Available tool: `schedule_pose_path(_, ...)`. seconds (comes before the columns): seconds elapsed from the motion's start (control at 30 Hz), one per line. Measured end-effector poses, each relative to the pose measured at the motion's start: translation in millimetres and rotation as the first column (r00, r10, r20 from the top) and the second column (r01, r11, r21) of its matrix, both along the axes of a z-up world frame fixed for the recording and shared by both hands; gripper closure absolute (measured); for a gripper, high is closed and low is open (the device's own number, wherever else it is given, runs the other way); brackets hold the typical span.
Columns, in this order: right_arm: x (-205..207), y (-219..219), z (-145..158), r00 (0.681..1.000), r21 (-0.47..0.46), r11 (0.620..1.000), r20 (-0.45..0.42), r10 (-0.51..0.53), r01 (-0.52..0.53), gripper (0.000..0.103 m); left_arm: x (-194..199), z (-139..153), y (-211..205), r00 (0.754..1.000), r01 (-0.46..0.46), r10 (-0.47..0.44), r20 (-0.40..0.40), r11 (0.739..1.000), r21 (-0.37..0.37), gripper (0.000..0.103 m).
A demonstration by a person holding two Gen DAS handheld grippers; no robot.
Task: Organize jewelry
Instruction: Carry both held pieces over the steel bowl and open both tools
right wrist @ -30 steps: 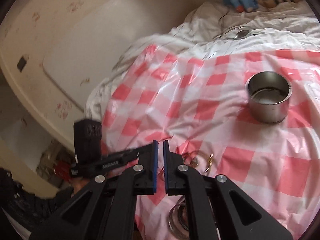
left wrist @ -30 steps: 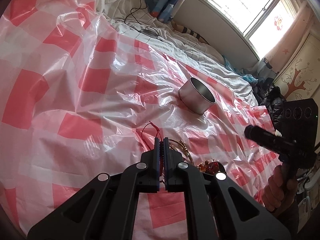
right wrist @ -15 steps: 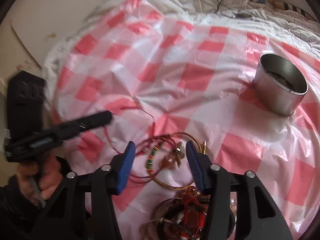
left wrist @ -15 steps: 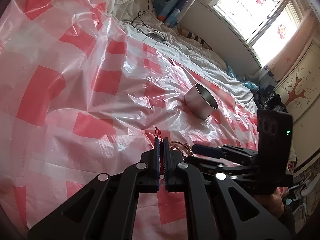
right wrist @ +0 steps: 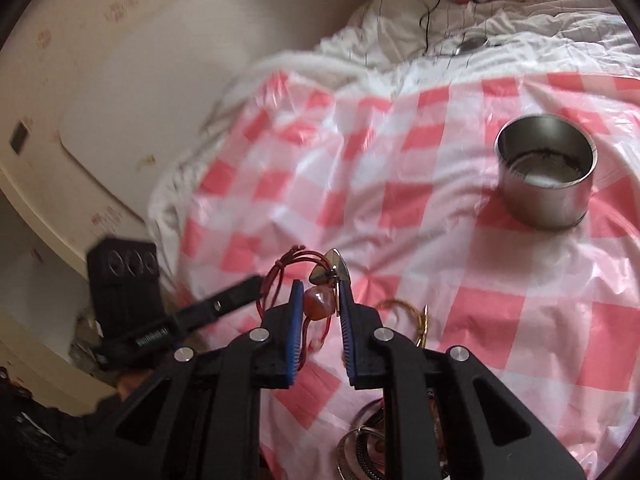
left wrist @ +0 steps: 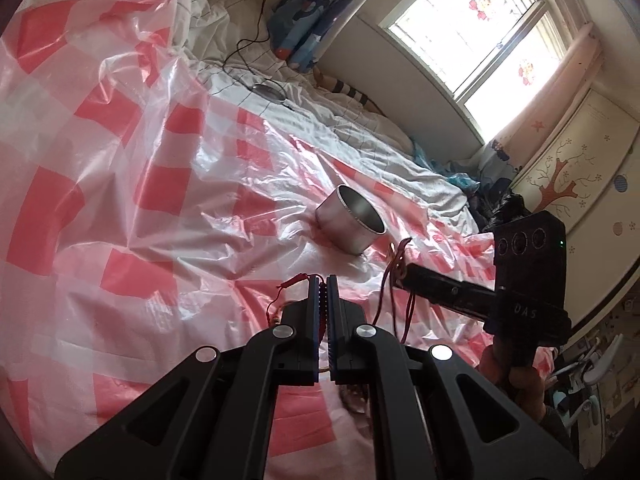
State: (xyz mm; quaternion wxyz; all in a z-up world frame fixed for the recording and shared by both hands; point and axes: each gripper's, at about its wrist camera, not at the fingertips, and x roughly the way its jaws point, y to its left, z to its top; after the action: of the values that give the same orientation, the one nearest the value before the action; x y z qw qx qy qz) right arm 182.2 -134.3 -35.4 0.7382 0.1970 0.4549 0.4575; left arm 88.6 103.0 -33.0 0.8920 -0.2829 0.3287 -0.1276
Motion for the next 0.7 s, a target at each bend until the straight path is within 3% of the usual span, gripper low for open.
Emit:
schedule_pose_path(0.13,26.4,-41.0,13.2,0.987,0.026,0.987,0.018,-0.161,0.161,0.085,17.4,11.7,-16.9,0.998,0.066,-0.066,0.012,0.998,-0.02,0.1)
schedule_pose_path(0.3,59.6,-76.4,15.1,0.937,-0.069,0.936,0.078,-0.341,0.346,0.085,64.0,33.4,-46.6,0.987,0.154,-0.153,0.041,0.988,-0.01,0.1)
schedule_pose_path(0.6,114.2,-97.9,-8.3,0.888,-0.128,0.879,0.085,-0.452,0.46,0.085,175.1,41.1,-87.2,0.975,0.21,-0.207,0.075,0.977,-0.034,0.1)
schedule_pose_path(0.7,123.2,-89.5,-13.9,0.885,-0.166,0.87,0.106,-0.453,0.465,0.085,203.0,24.4,-98.0,0.977,0.21,-0.21,0.024,0.977,-0.016,0.1)
